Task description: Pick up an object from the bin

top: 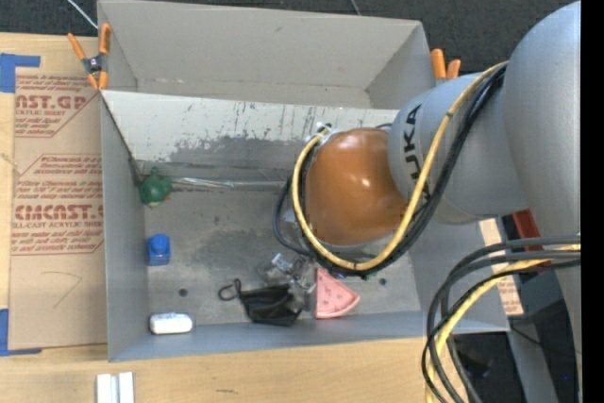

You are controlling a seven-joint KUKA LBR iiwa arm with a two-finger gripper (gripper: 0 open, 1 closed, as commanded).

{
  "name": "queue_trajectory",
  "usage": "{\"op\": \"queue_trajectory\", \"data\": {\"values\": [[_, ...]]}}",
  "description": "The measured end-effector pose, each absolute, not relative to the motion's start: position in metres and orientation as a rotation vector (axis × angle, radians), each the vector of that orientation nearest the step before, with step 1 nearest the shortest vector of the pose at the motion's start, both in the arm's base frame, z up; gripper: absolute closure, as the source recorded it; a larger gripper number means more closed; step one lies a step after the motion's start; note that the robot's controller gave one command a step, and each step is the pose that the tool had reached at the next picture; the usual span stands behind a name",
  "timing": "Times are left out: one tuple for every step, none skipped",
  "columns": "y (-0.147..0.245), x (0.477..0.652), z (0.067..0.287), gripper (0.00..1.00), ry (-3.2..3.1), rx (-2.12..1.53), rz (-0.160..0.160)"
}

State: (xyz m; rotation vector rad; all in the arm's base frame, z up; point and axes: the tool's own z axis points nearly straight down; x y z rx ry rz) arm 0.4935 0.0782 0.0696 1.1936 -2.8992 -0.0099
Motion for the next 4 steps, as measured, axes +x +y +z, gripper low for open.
{"op": "queue_trajectory", "data": {"values": [[0.0819,0.492,0.0698,1.0,-2.91,1.164,-0.01],[0.0773,0.4919,0.0696,1.0,-2.922,1.139,-0.015],[0.0772,0.4919,0.0695,1.0,-2.922,1.138,-0.015],[0.0773,0.4915,0.0697,1.0,-2.923,1.138,-0.015]]}}
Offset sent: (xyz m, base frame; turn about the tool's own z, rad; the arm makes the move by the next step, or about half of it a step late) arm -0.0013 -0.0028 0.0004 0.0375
